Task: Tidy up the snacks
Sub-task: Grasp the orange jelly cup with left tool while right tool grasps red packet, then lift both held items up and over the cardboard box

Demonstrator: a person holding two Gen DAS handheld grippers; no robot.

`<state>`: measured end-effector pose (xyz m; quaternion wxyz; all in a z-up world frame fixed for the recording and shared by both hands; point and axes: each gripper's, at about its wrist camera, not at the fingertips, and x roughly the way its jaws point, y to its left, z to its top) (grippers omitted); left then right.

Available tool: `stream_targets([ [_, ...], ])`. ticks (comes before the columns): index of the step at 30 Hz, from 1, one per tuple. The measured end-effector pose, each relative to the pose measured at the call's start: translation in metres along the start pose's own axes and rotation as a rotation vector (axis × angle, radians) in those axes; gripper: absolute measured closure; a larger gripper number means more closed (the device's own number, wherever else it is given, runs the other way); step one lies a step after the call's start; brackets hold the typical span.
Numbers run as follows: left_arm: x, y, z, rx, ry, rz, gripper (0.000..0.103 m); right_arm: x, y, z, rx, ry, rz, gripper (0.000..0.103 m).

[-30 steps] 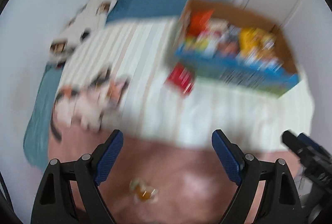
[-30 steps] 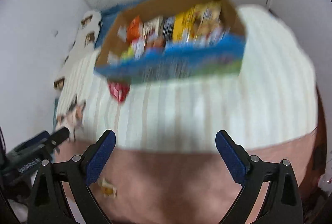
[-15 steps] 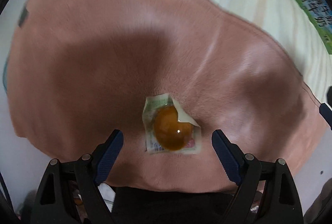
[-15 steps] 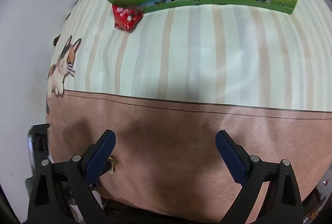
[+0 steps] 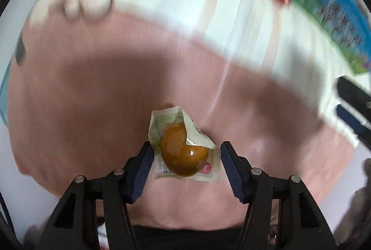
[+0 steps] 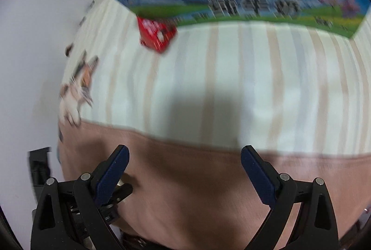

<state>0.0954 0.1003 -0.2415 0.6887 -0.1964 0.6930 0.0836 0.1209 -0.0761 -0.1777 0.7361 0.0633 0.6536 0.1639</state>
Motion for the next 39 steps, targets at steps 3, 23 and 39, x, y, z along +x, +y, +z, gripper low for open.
stream_targets([
  [3, -0.025, -0.004, 0.038, 0.009, -0.085, -0.001, 0.046, 0.003, 0.012, 0.030, -0.006, -0.060, 0.033, 0.004],
  [23, -0.019, -0.019, 0.179, 0.089, -0.195, 0.139, 0.046, 0.086, 0.047, 0.127, 0.019, -0.208, -0.063, 0.032],
  [39, -0.020, -0.038, 0.120, 0.142, -0.161, 0.074, 0.046, 0.034, 0.022, 0.073, -0.030, -0.207, -0.102, 0.050],
])
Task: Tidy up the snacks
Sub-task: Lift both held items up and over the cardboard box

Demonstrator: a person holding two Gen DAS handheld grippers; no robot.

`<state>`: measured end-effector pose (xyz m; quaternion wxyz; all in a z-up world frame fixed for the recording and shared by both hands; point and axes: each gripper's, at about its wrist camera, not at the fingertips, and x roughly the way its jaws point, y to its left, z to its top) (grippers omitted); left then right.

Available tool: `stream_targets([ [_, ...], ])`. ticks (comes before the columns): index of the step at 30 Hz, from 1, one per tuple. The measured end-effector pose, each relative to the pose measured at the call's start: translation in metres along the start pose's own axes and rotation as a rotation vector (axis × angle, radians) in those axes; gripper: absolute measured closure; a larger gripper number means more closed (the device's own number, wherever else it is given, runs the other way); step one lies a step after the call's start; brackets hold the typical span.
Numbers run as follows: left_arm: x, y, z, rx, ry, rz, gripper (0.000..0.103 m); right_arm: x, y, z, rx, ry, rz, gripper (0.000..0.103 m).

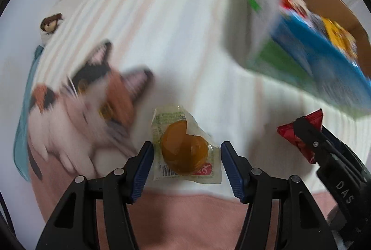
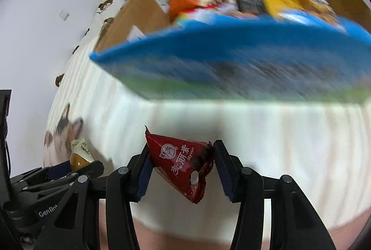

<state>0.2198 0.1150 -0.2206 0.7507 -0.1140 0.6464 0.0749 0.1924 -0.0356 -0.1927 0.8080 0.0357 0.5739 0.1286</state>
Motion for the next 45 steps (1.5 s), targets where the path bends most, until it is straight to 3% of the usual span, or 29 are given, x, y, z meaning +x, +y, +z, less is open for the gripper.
stream_targets([
  [5, 0.013, -0.029, -0.044, 0.061, 0.069, -0.044, 0.046, -0.026, -0.053, -0.048, 0.041, 0.063, -0.066, 0.050],
  [10, 0.042, -0.041, -0.063, 0.103, 0.098, 0.003, 0.043, -0.020, -0.083, -0.077, 0.115, 0.114, -0.074, 0.050],
  [19, 0.052, -0.039, -0.059, 0.104, 0.091, 0.010, 0.044, -0.009, -0.093, -0.083, 0.140, 0.104, -0.077, 0.046],
  [24, 0.037, -0.048, -0.071, 0.107, 0.072, 0.022, 0.045, -0.016, -0.091, -0.087, 0.101, 0.074, -0.106, 0.049],
  [28, 0.017, -0.057, -0.070, 0.125, 0.050, 0.005, 0.045, -0.026, -0.092, -0.085, 0.118, 0.056, -0.080, 0.050],
  [30, 0.003, -0.062, -0.064, 0.129, 0.030, -0.012, 0.045, -0.038, -0.093, -0.081, 0.123, 0.039, -0.055, 0.050],
  [32, -0.017, -0.071, -0.055, 0.138, 0.007, -0.048, 0.055, -0.054, -0.094, -0.074, 0.125, 0.019, -0.023, 0.050],
  [35, -0.043, -0.085, -0.037, 0.151, -0.014, -0.105, 0.055, -0.075, -0.095, -0.056, 0.125, -0.020, 0.017, 0.050],
  [39, -0.078, -0.108, -0.002, 0.169, -0.036, -0.213, 0.055, -0.110, -0.101, -0.019, 0.128, -0.095, 0.061, 0.050],
  [45, -0.129, -0.153, 0.066, 0.234, -0.122, -0.267, 0.055, -0.149, -0.116, 0.046, 0.142, -0.164, 0.100, 0.050],
])
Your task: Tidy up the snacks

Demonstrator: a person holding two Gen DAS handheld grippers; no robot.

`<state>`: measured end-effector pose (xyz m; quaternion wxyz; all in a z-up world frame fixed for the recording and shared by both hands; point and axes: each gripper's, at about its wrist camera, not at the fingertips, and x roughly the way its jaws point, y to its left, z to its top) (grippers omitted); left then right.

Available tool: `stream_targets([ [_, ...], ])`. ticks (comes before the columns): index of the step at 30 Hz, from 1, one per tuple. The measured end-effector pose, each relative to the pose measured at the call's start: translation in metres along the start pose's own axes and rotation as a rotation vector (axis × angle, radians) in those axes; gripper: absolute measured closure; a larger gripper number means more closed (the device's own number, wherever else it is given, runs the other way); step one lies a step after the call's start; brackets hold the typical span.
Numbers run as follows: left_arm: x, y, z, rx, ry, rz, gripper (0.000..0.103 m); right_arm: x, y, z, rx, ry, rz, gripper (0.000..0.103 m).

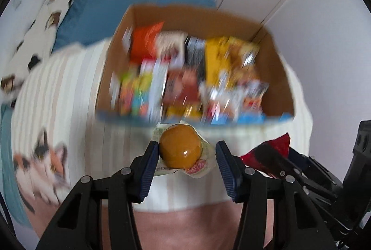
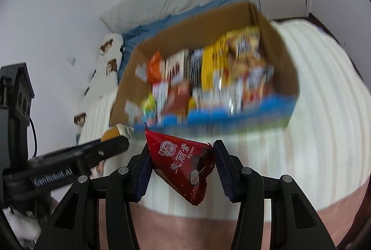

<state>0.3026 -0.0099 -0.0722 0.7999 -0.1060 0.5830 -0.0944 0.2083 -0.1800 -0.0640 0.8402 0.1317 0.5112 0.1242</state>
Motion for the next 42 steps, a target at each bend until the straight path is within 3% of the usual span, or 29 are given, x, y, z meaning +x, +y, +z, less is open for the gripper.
stream_targets([
  [6, 0.014, -0.007, 0.086, 0.025, -0.005, 0.046, 0.055, 0.023, -0.015, 0.083, 0.012, 0.032, -0.039, 0.050],
  [13, 0.094, 0.030, 0.140, -0.017, 0.154, 0.132, 0.054, 0.090, -0.041, 0.135, 0.049, 0.184, -0.119, 0.050],
  [16, 0.124, 0.046, 0.143, -0.044, 0.226, 0.173, 0.054, 0.119, -0.050, 0.140, 0.070, 0.256, -0.154, 0.042],
  [18, 0.139, 0.054, 0.145, -0.062, 0.258, 0.176, 0.052, 0.140, -0.052, 0.139, 0.063, 0.338, -0.196, 0.016],
  [20, 0.144, 0.058, 0.144, -0.069, 0.265, 0.177, 0.031, 0.148, -0.048, 0.137, 0.043, 0.366, -0.192, 0.011],
  [21, 0.146, 0.058, 0.142, -0.068, 0.268, 0.175, 0.014, 0.151, -0.044, 0.135, 0.019, 0.374, -0.215, 0.010],
  [22, 0.146, 0.057, 0.142, -0.067, 0.266, 0.175, 0.010, 0.153, -0.042, 0.134, 0.008, 0.380, -0.224, 0.009],
  [34, 0.140, 0.045, 0.113, -0.043, 0.233, 0.169, 0.009, 0.152, -0.034, 0.129, -0.055, 0.383, -0.299, 0.006],
  [42, 0.108, 0.041, 0.103, -0.048, 0.168, 0.176, 0.008, 0.118, -0.037, 0.121, -0.042, 0.343, -0.306, 0.004],
])
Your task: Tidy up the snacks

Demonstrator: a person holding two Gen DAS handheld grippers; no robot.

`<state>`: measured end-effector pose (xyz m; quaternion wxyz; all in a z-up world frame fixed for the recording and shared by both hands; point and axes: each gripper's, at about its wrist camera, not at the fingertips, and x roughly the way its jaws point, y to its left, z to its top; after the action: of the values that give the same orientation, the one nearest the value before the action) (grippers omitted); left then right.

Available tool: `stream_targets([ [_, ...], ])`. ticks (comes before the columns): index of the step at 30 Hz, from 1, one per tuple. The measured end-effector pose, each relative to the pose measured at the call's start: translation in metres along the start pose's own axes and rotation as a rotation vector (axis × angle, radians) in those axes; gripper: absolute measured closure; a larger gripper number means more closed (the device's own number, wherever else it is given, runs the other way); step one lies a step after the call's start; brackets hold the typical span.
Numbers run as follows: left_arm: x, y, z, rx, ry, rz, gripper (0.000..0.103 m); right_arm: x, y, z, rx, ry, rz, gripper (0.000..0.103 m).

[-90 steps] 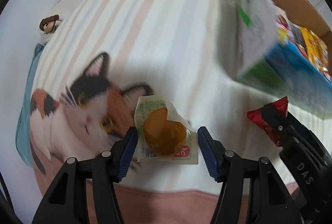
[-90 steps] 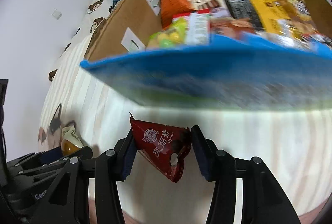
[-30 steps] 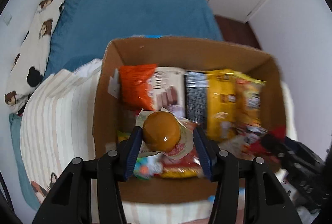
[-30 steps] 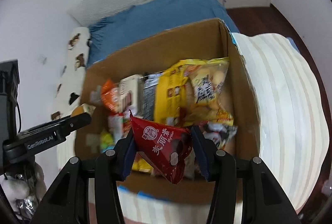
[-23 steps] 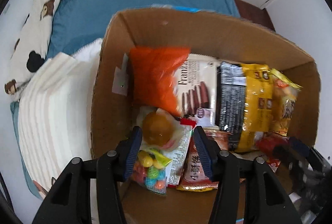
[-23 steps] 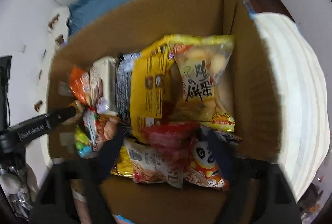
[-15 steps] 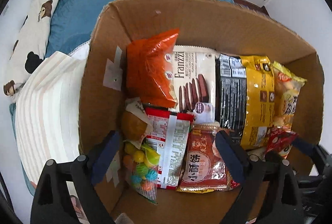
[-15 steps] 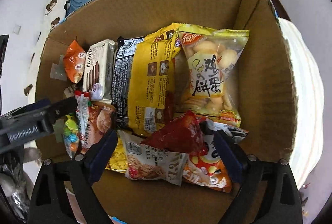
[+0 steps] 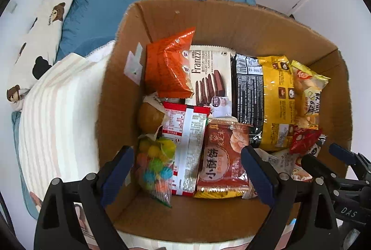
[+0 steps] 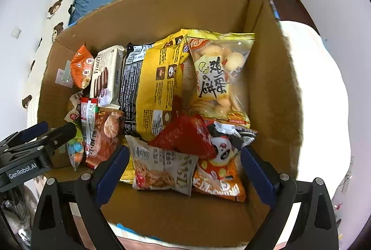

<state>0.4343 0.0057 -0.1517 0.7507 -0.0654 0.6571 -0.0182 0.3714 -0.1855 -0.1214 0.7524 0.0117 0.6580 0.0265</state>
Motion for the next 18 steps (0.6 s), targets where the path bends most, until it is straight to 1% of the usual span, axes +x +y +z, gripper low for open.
stream_targets([
  [2, -0.012, -0.002, -0.005, -0.002, -0.022, 0.002, 0.008, -0.012, -0.003, -0.008, 0.001, -0.021, 0.001, 0.004],
  [6, -0.042, -0.004, -0.022, -0.008, -0.102, 0.009, 0.008, -0.039, -0.005, -0.029, -0.006, -0.088, 0.003, 0.004],
  [8, -0.060, -0.007, -0.037, -0.004, -0.152, 0.015, 0.008, -0.050, -0.005, -0.037, -0.009, -0.122, 0.005, 0.004],
  [11, -0.085, -0.010, -0.059, 0.002, -0.225, 0.037, 0.008, -0.075, -0.004, -0.061, -0.011, -0.187, 0.007, 0.004],
  [14, -0.107, -0.012, -0.081, 0.008, -0.294, 0.056, 0.008, -0.099, -0.003, -0.089, -0.009, -0.254, 0.014, 0.004],
  [18, -0.136, -0.018, -0.122, 0.023, -0.369, 0.071, 0.008, -0.131, -0.005, -0.126, -0.008, -0.325, 0.020, 0.004],
])
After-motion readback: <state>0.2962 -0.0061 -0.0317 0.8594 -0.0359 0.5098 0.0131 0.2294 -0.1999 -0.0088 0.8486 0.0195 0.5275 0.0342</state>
